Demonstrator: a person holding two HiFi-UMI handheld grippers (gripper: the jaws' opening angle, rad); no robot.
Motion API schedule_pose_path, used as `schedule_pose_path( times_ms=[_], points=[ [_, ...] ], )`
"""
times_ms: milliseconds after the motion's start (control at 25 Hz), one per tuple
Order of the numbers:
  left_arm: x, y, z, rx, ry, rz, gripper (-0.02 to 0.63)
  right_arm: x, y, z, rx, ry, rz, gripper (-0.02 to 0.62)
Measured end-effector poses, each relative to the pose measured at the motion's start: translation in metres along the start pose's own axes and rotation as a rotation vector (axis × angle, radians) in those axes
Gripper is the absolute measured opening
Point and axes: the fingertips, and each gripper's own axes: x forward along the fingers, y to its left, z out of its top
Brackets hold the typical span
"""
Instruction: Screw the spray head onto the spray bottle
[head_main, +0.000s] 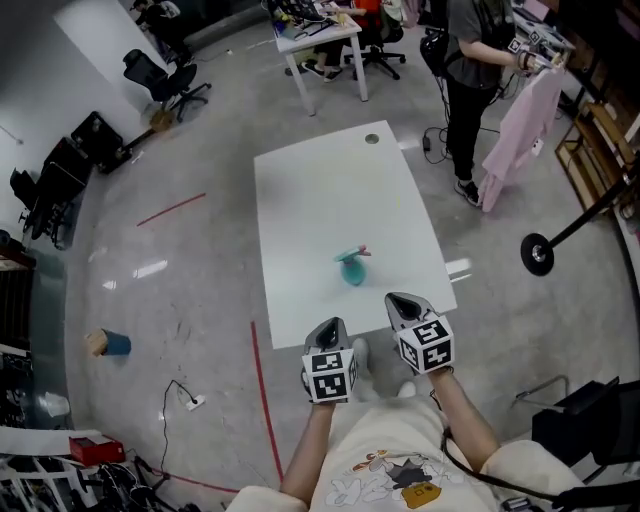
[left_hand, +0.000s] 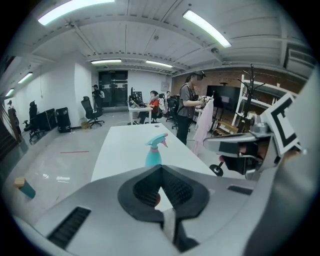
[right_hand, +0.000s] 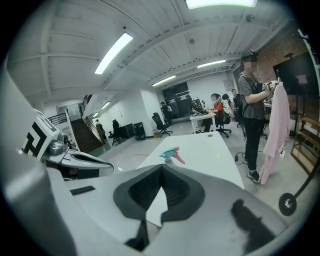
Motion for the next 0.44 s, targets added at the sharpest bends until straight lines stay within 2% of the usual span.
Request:
schedule_pose_path(
  times_ms=[440],
  points=[
    [-0.024, -0.03, 0.014, 0.009, -0.038, 0.005, 0.005, -0.039, 0.001, 0.003, -0.009, -0.008, 0.03, 0.005]
  ],
)
